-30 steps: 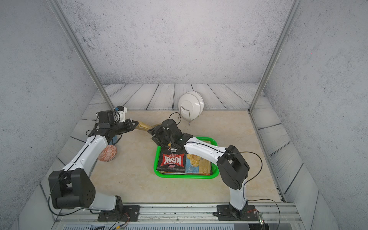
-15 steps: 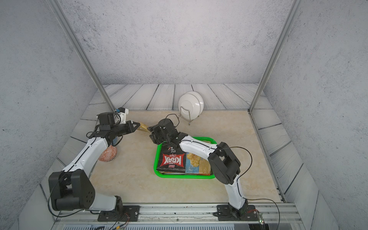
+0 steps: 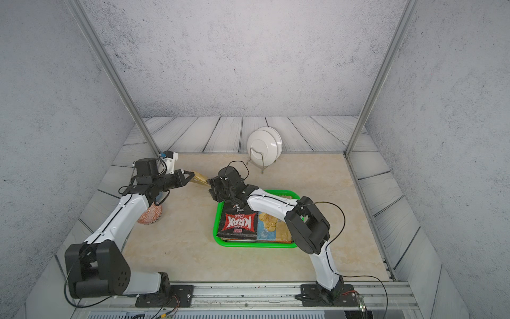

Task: Put the potato chips into the basket
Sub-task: Pick up the potato chip from the center of the board.

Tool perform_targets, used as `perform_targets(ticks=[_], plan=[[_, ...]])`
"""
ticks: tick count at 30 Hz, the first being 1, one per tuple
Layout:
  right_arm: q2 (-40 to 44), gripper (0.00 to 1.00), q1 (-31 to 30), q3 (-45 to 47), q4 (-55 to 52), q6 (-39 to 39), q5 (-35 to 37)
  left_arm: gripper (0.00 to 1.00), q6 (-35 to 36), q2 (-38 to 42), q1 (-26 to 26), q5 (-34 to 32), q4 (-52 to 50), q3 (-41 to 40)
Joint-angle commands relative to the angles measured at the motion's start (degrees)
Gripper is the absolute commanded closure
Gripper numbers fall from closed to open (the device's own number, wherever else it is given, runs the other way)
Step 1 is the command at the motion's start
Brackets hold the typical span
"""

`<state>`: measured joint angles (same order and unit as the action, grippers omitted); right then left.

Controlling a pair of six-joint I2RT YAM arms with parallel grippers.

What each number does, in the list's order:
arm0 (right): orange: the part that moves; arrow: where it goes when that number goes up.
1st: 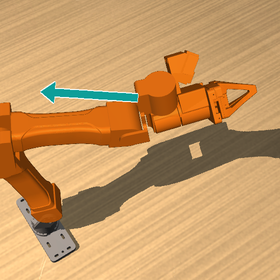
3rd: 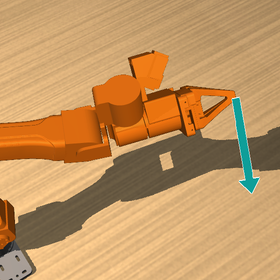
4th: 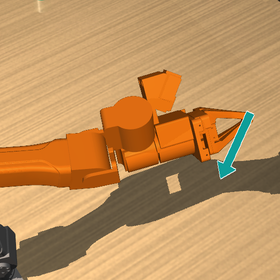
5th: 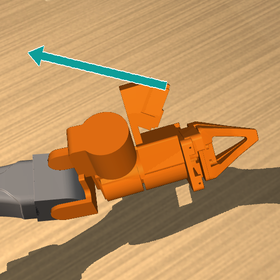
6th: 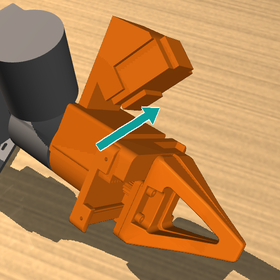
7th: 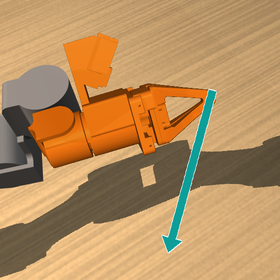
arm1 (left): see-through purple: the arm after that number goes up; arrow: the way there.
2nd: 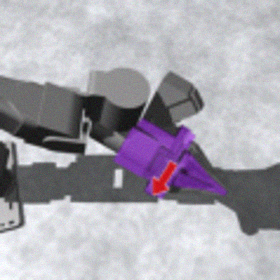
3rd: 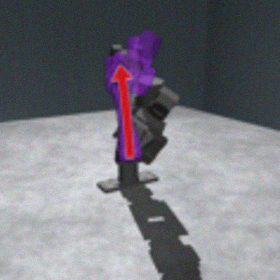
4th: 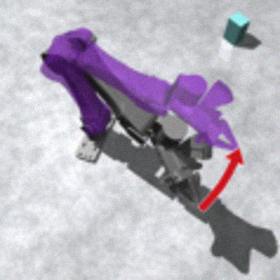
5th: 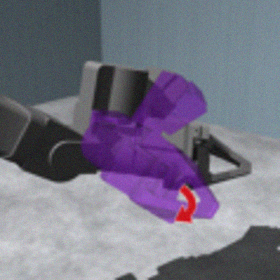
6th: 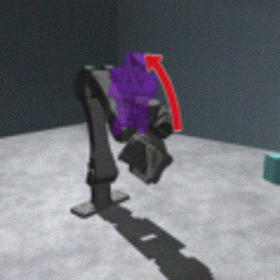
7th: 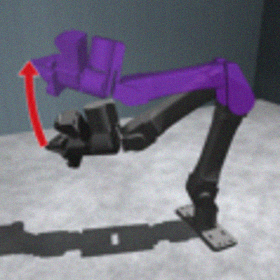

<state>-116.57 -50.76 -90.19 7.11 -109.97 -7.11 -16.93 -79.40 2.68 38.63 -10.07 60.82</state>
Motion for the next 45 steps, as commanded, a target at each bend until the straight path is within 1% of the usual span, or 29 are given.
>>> perform_targets(ticks=[1, 6, 10, 11, 12, 14, 15, 17, 18, 20, 22, 27, 31, 35, 37, 41, 45], plan=[[-2.25, 0.59, 0.34, -0.50, -0.41, -0.17, 1.62, 1.00, 0.66, 2.00, 0.40, 1.53, 2.27, -0.58], [-1.74, 0.82, 0.65, -0.84, -1.62, 1.45, 2.78, 1.00, 2.17, 2.92, 0.33, 1.88, 0.69, -1.13], [-1.29, 0.91, 1.14, -3.22, -4.96, 5.14, 2.92, 1.00, 4.62, 4.44, 0.41, 1.97, -1.98, -1.44], [-1.25, 0.96, 1.26, -3.98, -5.65, 6.41, 2.90, 0.97, 5.26, 4.99, 0.48, 1.93, -2.62, -1.48], [-1.29, 1.00, 1.32, -4.78, -6.30, 7.72, 2.62, 0.92, 5.68, 5.45, 0.47, 1.72, -3.12, -1.42], [-1.29, 1.00, 1.74, -6.64, -7.99, 10.75, 1.78, 0.79, 7.07, 6.71, 0.50, 0.93, -4.67, -1.12], [-1.24, 1.00, 1.96, -7.38, -8.73, 12.20, 1.59, 0.68, 8.18, 7.28, 0.52, 0.91, -5.88, -0.63], [-1.39, 1.00, 2.50, -9.78, -11.10, 16.84, 1.02, 0.32, 10.68, 8.64, 0.63, 0.87, -9.45, 0.67], [-1.67, 1.00, 2.79, -11.52, -13.24, 19.08, 0.52, 0.22, 12.12, 9.26, 0.72, 1.24, -10.91, 1.16], [-3.17, 1.00, 3.70, -16.68, -18.61, 24.25, -1.49, 0.08, 14.53, 11.53, 0.91, 1.14, -13.48, 1.62], [-4.91, 1.00, 4.62, -20.87, -20.07, 28.63, -4.78, 0.00, 15.84, 13.42, 1.25, 0.31, -14.99, 1.67], [-8.10, 1.00, 6.41, -26.87, -19.50, 37.36, -14.00, 0.01, 17.12, 13.09, 3.38, -0.66, -21.73, 4.94], [-8.52, 1.00, 6.98, -32.08, -24.11, 47.11, -18.69, 0.01, 16.19, 12.17, 8.13, 0.79, -24.26, 6.51], [-6.76, 1.00, 7.57, -32.94, -23.93, 54.52, -25.05, 0.01, 17.49, 9.72, 11.73, 1.84, -27.48, 8.56], [-5.51, 1.00, 8.30, -33.07, -23.67, 57.85, -29.43, 0.01, 19.06, 8.36, 13.15, 3.26, -28.98, 8.71], [-3.44, 1.00, 9.70, -32.78, -22.19, 60.87, -38.98, 0.01, 23.11, 6.29, 13.82, 4.59, -32.56, 7.65], [-0.94, 1.00, 10.41, -32.37, -22.26, 63.71, -47.25, 0.01, 26.33, 5.47, 13.99, 3.50, -33.97, 4.52]])
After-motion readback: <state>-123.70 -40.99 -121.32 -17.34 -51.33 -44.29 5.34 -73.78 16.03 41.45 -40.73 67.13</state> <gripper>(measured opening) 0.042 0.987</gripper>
